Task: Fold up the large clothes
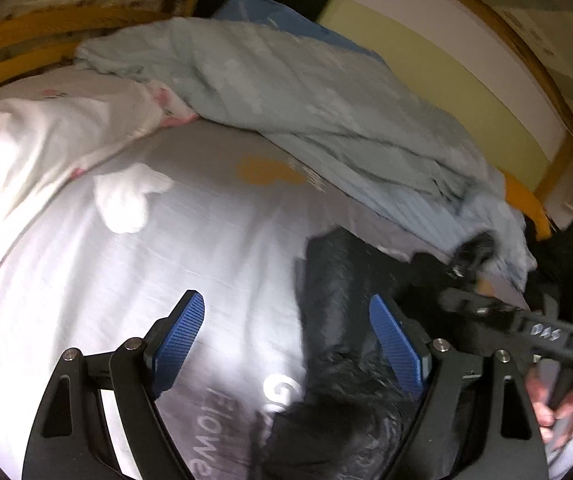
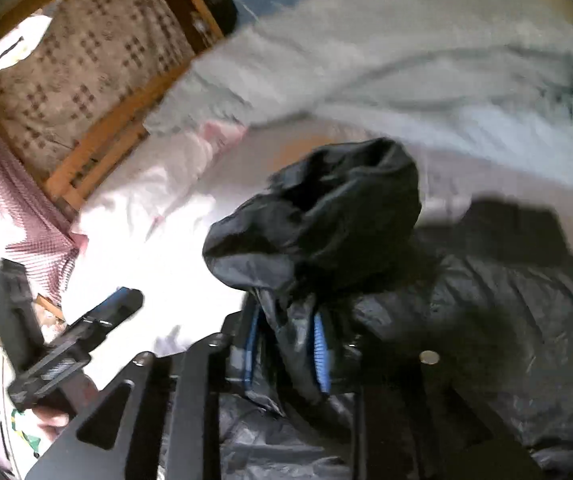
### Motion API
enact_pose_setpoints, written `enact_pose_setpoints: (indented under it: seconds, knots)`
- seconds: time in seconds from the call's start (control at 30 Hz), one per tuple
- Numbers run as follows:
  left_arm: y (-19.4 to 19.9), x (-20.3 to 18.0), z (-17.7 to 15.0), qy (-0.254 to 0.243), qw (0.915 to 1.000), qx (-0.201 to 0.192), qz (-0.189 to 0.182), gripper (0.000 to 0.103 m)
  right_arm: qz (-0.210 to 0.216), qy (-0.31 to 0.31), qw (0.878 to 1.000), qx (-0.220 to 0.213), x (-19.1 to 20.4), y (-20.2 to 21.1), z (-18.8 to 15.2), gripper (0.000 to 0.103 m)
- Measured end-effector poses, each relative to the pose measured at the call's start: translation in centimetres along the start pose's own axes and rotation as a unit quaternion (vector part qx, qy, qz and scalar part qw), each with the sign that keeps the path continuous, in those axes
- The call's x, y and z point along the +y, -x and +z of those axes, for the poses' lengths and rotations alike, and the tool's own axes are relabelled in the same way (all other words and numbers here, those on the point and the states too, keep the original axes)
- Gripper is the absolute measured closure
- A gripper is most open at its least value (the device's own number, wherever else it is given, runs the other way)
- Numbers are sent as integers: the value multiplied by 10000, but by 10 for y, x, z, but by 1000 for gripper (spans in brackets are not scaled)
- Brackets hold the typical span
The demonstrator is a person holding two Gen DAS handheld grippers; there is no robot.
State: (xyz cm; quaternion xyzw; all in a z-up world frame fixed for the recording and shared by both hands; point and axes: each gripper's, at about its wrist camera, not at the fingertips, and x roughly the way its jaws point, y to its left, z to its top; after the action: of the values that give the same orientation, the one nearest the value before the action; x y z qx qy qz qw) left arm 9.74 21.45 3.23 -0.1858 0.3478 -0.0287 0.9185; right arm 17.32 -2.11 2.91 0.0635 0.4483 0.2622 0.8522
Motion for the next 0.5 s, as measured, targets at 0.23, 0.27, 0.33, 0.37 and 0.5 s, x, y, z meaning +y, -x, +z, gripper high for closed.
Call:
enact_pose_setpoints:
  seconds: [0.23,0.27,0.33,0.37,0.5]
  knots:
    - [-9,-25,-8,-333,9991,154,-207,19,-106,79,9985,-538,-11,41,-8,12]
    - [-9,-29,-10,-394,9989,146,-197,19,-96,-41,9981,-610,-18,54,-6,12]
    - [-12,-37,-12,-553,9980,132,-266,19,-272,-145,9970,-712,-31,74,-10,12]
    - [-14,-41,-14,-611,9976,119,-297,19,-427,-156,9961,-751,-35,81,-10,12]
    - [-31,-64,-13,-960,9946,-7,-386,20,-1124,-301,9877,-1049,-70,116,-33,12]
